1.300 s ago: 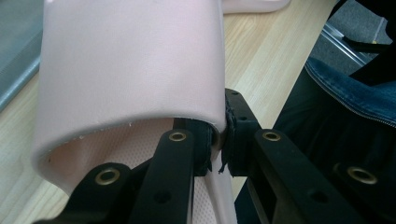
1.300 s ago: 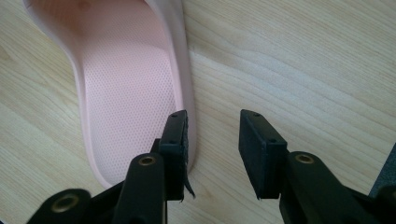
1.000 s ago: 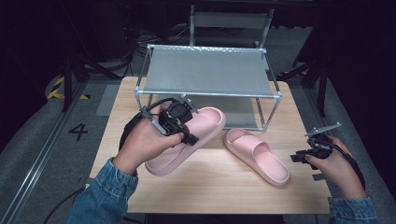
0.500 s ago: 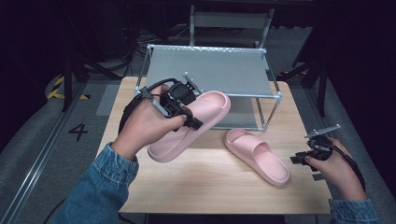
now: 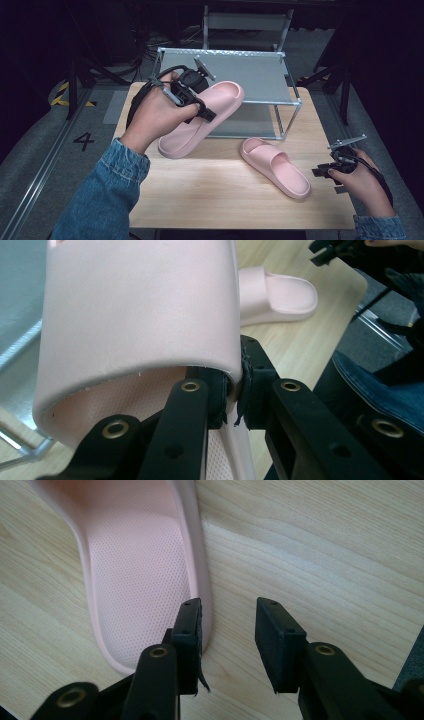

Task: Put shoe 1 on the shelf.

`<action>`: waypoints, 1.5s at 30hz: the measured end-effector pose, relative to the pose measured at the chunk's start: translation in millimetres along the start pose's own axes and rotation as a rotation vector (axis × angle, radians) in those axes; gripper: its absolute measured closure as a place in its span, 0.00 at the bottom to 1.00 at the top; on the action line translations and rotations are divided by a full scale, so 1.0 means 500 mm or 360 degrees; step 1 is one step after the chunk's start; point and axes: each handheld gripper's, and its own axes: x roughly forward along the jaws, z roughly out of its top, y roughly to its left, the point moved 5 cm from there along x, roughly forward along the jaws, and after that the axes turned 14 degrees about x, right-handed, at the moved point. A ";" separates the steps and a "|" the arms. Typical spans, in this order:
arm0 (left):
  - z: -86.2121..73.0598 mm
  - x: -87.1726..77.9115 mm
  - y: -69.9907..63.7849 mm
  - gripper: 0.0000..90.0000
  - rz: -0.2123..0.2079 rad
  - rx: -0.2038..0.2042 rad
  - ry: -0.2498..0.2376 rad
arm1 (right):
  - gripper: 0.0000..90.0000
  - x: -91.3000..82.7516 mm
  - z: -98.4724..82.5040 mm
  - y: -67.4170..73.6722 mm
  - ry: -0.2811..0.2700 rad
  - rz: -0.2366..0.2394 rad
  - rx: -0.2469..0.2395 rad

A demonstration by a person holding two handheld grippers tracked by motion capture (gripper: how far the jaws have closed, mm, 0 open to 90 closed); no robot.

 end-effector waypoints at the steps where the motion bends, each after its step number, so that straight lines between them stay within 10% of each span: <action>1: 0.002 -0.001 0.005 0.92 0.0004 -0.0013 -0.0002 | 0.71 -0.001 -0.001 0.000 -0.0003 0.0002 0.0002; 34: 0.059 0.061 0.177 0.92 0.0166 -0.0438 -0.0008 | 0.71 -0.005 -0.007 0.002 -0.0006 0.0016 -0.0012; 45: 0.074 0.086 0.191 0.92 0.0178 -0.0446 -0.0010 | 0.71 -0.004 -0.009 0.000 -0.0005 0.0019 -0.0010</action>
